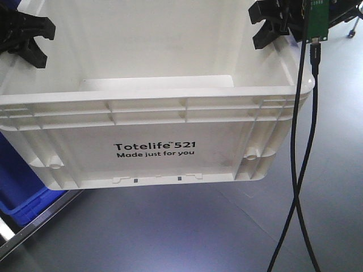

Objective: Place moving items into box and shelve
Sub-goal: 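Keep gripping the tote rims as the base turns toward the blue-bin shelf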

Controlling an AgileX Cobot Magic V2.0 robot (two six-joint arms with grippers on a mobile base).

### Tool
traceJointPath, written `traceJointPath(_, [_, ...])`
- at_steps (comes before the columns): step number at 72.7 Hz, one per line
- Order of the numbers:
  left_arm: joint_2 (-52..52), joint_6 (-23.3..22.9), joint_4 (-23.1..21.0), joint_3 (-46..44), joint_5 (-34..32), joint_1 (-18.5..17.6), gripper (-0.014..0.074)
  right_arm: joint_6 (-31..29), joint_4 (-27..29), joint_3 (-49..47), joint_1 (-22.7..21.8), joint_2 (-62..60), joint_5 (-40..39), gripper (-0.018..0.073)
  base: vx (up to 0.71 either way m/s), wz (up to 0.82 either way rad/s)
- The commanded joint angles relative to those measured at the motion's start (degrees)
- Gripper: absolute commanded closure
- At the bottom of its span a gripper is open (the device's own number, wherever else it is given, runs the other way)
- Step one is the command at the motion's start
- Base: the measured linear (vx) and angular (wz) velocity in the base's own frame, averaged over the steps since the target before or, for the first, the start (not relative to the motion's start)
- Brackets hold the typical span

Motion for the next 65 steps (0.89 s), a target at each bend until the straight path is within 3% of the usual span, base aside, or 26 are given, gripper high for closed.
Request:
traceJointPath(1, [-3.05, 0.88, -8.54, -2.17, -4.33, -1.02, 0.06, -2.01, 9.42, -2.33, 0.92, -3.45, -5.03, 0.0564, 0.06, 0.35])
traceJointPath(65, [-3.05, 0.88, -8.48, -2.17, -4.33, -1.02, 0.06, -2.01, 9.47, -2.33, 0.92, -3.45, -5.03, 0.0564, -0.03, 0.42])
